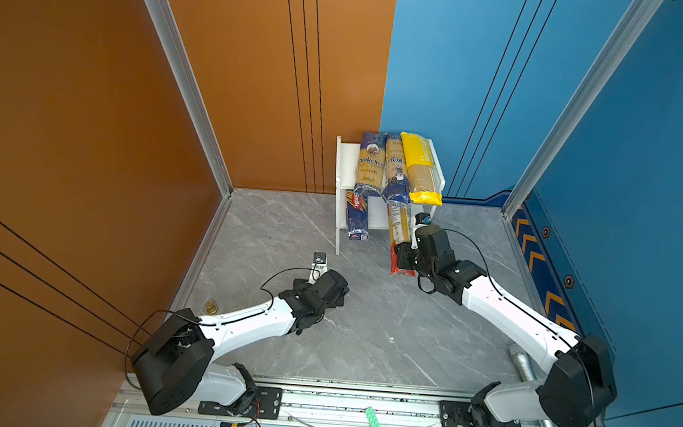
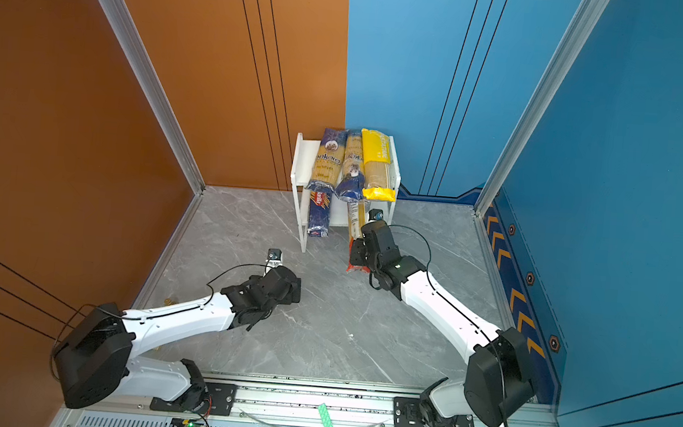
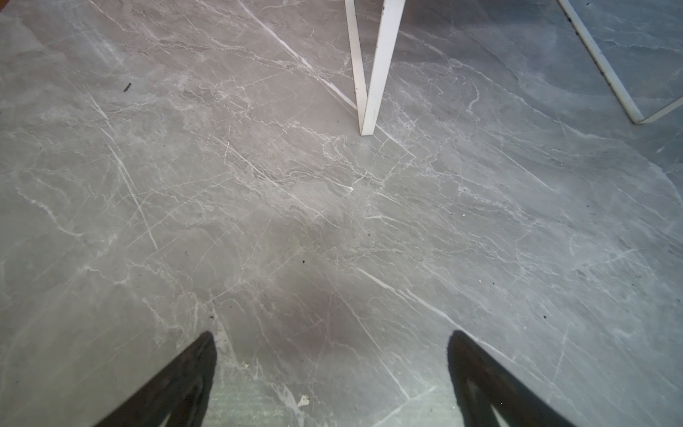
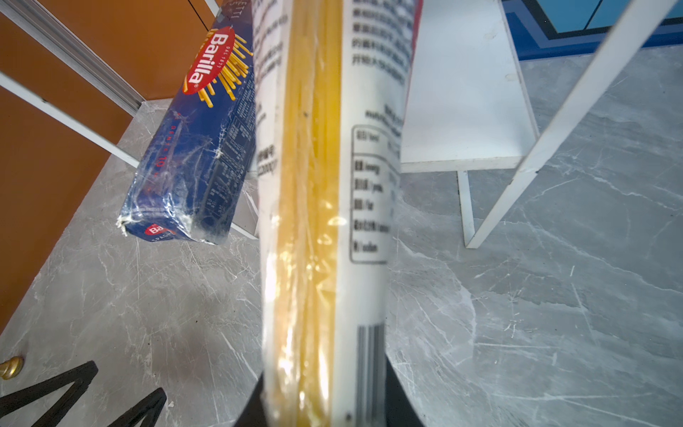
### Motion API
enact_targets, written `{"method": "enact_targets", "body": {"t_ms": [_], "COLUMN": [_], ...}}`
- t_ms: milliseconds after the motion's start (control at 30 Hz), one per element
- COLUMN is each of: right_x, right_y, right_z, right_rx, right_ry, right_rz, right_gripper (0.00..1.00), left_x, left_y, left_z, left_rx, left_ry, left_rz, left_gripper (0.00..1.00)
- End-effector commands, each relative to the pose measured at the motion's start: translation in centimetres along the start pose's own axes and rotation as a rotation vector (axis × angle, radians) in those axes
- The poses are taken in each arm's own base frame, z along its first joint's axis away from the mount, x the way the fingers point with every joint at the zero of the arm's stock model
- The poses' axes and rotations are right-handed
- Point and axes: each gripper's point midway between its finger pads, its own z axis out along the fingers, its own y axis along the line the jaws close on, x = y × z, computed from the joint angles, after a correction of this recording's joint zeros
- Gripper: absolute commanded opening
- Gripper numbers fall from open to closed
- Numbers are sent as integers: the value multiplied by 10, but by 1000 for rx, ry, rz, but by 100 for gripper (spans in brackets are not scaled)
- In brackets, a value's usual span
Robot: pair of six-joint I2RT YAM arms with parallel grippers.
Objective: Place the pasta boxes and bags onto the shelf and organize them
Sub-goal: 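Push the red-capped bag into the lower tier beside the Barilla box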
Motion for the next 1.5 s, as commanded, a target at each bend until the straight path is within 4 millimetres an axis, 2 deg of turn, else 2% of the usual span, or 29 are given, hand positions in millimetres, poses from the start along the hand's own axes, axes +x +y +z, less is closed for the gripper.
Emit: {"method": "enact_targets", "body": {"t_ms": [0, 733, 1467], "right_x": [-53, -61, -84], "right_y": [19, 14, 21], "right_z": [-15, -5, 3], "right_rx": [-60, -19, -36], "right_ry": [-206, -237, -262], "right_rz": [0, -13, -2], "right_gripper": [0, 0, 0], "left_x": [4, 2, 1], "left_y": [12, 12, 12], "left_z": [0, -4, -7], "left_rx": [-40, -28, -24], "left_ry": [3, -6, -16], "left_rz": [-4, -16, -24], "left_gripper": [98, 98, 98]}}
